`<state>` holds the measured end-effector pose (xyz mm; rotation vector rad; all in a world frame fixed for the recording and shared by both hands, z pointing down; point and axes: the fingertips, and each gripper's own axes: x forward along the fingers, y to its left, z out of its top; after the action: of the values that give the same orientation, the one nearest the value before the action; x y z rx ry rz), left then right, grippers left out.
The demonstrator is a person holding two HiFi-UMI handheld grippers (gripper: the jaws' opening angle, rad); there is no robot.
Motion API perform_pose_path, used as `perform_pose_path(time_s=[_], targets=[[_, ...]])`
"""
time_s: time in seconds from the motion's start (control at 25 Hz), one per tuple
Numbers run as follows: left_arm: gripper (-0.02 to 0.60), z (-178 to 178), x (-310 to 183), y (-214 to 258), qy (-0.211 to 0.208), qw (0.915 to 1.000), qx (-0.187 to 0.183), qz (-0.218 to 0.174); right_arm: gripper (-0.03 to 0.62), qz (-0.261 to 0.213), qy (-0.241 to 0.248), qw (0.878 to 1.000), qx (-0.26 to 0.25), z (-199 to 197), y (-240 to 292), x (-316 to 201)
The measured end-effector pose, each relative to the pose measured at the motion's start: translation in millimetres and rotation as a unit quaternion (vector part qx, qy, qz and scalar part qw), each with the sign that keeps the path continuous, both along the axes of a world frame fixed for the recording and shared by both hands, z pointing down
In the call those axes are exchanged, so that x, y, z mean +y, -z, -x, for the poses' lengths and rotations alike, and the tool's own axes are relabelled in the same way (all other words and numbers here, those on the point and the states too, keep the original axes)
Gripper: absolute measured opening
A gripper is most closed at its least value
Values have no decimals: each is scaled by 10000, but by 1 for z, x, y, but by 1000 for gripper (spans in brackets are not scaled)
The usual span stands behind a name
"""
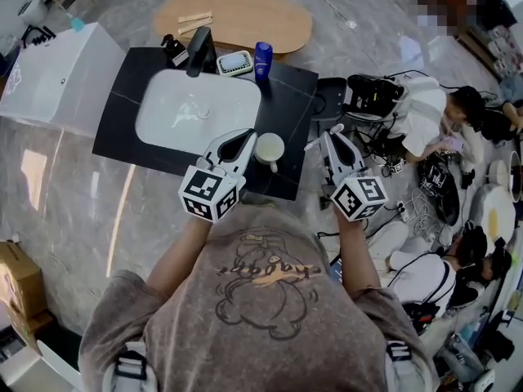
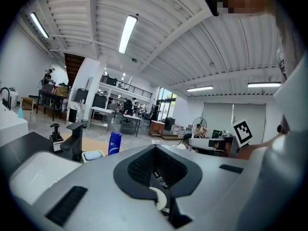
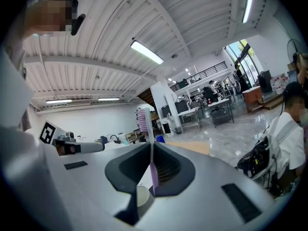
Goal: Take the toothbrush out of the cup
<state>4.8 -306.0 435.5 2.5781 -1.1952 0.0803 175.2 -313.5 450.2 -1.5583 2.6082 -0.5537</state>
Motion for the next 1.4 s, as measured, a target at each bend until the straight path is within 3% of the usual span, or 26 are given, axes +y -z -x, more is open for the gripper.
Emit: perform_pose_path(time_s=[0.4, 1.4], targets=[[20, -16, -1, 0, -168, 9998, 91, -2, 23, -158, -577, 9980, 182, -22, 7, 29], [20, -10, 2, -7, -164, 9997, 177, 84, 21, -13, -370, 9989, 278, -14, -12, 40]])
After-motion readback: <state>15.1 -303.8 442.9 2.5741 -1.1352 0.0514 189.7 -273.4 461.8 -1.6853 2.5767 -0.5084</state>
